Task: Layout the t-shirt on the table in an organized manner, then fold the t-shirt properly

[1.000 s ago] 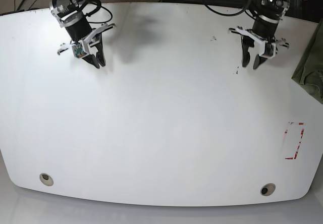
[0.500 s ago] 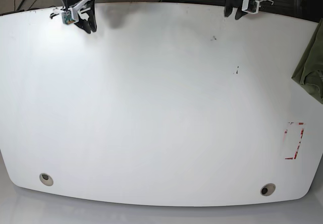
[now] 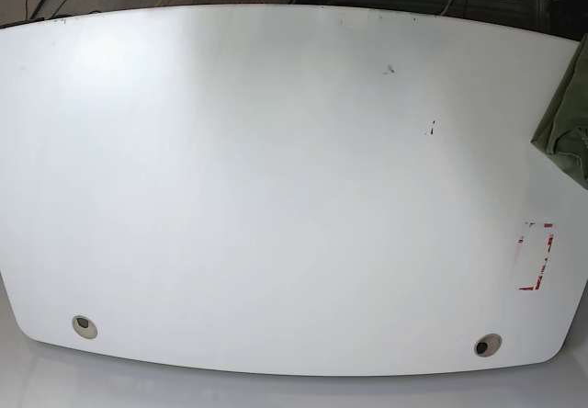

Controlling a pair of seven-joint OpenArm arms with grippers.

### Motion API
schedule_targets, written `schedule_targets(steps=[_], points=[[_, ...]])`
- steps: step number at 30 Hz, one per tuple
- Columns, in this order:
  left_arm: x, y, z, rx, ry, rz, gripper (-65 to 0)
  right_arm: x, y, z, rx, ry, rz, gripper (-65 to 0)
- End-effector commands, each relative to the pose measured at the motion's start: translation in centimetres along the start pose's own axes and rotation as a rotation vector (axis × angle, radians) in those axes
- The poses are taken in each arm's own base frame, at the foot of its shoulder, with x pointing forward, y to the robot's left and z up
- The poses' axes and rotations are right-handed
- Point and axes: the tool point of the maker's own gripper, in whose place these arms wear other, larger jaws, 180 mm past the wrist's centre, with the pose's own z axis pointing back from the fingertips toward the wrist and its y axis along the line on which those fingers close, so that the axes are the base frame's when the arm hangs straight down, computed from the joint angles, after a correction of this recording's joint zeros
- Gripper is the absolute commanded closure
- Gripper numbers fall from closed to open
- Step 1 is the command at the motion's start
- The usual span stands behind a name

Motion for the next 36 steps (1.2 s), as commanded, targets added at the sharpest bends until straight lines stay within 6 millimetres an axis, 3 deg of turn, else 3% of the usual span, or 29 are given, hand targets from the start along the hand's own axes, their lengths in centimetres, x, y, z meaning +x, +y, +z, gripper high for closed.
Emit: schedule_targets(steps=[1, 4, 5, 8, 17, 22, 25, 30, 36], points=[[-2.5, 0.2, 0.2, -0.012, 0.056, 0.021, -17.8, -1.1, 0.1, 0.7, -0.009, 0.013, -0.041, -7.9], [-4.7, 0.5, -0.9, -0.029, 0.104, 0.043, -17.8, -3.5, -0.2, 0.8, -0.020, 0.066, -0.073, -7.9], [-5.8, 0.8, -1.6, -0.036, 0.128, 0.052, -17.8, -5.3, 0.0, 0.7, -0.012, 0.111, -0.089, -7.9], [-7.9, 1.6, -3.2, -0.050, 0.173, 0.073, -17.8, -8.3, 0.6, -0.1, 0.014, 0.190, -0.091, -7.9], [-12.0, 3.4, -8.2, -0.051, 0.267, 0.181, -17.8, -14.4, 1.4, -3.5, 0.060, 0.329, -0.123, -7.9], [-12.3, 4.3, -10.6, -0.050, 0.285, 0.219, -17.8, -16.4, 0.7, -6.5, 0.054, 0.342, -0.158, -7.9], [-13.2, 4.4, -11.5, -0.053, 0.312, 0.252, -17.8, -18.5, 0.7, -8.0, 0.061, 0.387, -0.177, -7.9], [-12.9, 4.4, -13.6, -0.063, 0.323, 0.284, -17.8, -20.5, 0.7, -9.9, 0.056, 0.430, -0.210, -7.9], [-13.6, 3.9, -15.8, -0.078, 0.393, 0.269, -17.8, -21.6, -1.3, -11.4, -0.008, 0.460, -0.216, -7.9]])
